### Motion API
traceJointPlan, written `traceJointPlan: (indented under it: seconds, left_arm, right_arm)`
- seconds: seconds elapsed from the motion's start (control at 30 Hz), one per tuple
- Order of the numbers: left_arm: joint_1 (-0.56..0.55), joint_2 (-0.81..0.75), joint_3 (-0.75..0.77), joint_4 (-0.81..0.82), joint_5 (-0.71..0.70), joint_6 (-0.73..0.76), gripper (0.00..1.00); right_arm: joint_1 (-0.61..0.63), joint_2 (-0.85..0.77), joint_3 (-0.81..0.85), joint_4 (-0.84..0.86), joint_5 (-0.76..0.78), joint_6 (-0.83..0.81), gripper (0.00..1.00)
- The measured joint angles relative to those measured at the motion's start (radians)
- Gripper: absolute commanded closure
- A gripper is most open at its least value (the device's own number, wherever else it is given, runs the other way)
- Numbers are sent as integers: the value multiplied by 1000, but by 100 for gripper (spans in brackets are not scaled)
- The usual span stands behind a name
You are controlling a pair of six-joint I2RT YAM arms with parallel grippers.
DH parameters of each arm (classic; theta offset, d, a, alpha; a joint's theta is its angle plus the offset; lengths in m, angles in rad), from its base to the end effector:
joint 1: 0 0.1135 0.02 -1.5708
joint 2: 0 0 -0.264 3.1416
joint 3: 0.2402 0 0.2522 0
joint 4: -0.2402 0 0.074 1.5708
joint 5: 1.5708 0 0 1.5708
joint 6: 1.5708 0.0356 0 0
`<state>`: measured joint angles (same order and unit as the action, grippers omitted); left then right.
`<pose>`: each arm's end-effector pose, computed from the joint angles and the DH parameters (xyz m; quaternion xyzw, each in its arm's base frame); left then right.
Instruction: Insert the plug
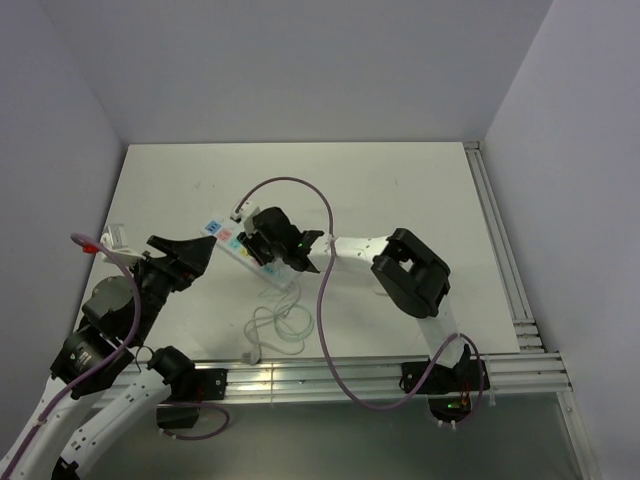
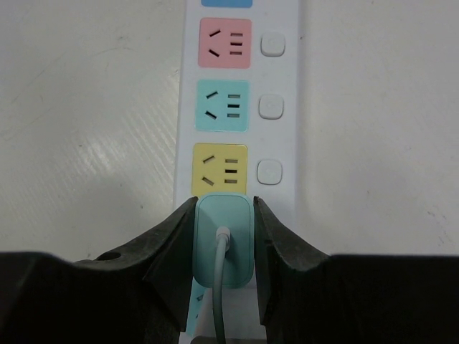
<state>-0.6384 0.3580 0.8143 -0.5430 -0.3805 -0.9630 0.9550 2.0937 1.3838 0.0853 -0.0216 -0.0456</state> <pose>0.0664 -0.0328 0.3585 -0.2431 0.6936 -0.3793 0.5621 0.2683 0.3805 0.1640 -0.4313 0.7787 0.2087 0.4051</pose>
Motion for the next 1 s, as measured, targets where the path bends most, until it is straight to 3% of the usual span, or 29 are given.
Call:
traceJointPlan:
  seconds: [0.03, 0.07, 0.27, 0.73, 0.87, 1.0]
  left_arm:
    - [0, 0, 0, 0, 0, 0, 18]
    - [0, 0, 0, 1, 0, 0, 18]
    - [0, 0, 0, 0, 0, 0, 18]
    - [0, 0, 0, 0, -1, 0, 18]
    - [0, 7, 0, 0, 0, 0, 17]
    - [0, 11, 0, 0, 0, 0, 17]
  right_arm:
    - [3, -2, 0, -1, 13, 6, 71]
    - [5, -3, -1, -2, 24, 11, 56]
    - [32, -30, -40, -26, 76, 51, 32]
    - [33, -146, -84, -299, 148, 57, 28]
    - [2, -147, -31, -430, 127, 54, 20]
    - [-35, -147, 18, -561, 106, 64, 6]
